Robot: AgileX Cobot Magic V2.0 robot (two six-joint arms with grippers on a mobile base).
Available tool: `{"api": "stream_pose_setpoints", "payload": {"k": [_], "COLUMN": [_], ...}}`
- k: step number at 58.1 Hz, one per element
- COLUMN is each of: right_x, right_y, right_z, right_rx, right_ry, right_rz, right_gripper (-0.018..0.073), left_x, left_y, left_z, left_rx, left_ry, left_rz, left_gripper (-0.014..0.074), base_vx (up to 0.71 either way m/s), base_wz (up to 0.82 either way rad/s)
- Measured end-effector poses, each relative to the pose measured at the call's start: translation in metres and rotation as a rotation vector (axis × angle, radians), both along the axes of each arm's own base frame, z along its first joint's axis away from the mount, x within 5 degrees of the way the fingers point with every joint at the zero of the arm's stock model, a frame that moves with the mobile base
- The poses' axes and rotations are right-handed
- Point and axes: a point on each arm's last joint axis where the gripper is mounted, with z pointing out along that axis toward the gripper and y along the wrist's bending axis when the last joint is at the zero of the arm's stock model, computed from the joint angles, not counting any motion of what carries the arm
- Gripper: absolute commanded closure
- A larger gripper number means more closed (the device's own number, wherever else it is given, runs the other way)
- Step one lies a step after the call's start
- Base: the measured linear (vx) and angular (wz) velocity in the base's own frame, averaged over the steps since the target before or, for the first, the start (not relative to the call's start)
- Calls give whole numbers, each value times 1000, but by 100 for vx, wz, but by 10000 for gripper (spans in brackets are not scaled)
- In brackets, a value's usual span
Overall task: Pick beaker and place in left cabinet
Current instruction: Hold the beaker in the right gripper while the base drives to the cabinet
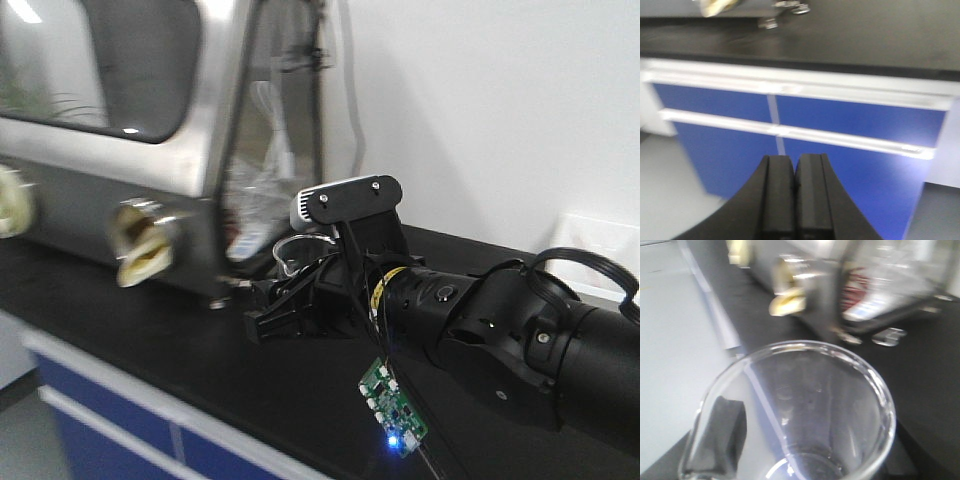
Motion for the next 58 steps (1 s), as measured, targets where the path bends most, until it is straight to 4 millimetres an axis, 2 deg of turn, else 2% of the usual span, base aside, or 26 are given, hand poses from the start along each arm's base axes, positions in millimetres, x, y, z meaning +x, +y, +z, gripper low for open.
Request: {"api": "stream_pose_setpoints", "payload": {"k": [25, 58], "right_x": [0, 0], "right_y": [0, 0], "right_z": [0, 0], "right_rx": [0, 0], "right_ry": [0, 0], "right_rz": [0, 0], "right_gripper": [550, 550], "left_x": [0, 0], "left_y": [0, 0], "left_z": [0, 0], "left_rx": [0, 0], "left_ry": [0, 0], "left_rz": [0, 0], "left_gripper": [603, 603], "base_vx": [-9, -3], "base_wz": [67, 39]}}
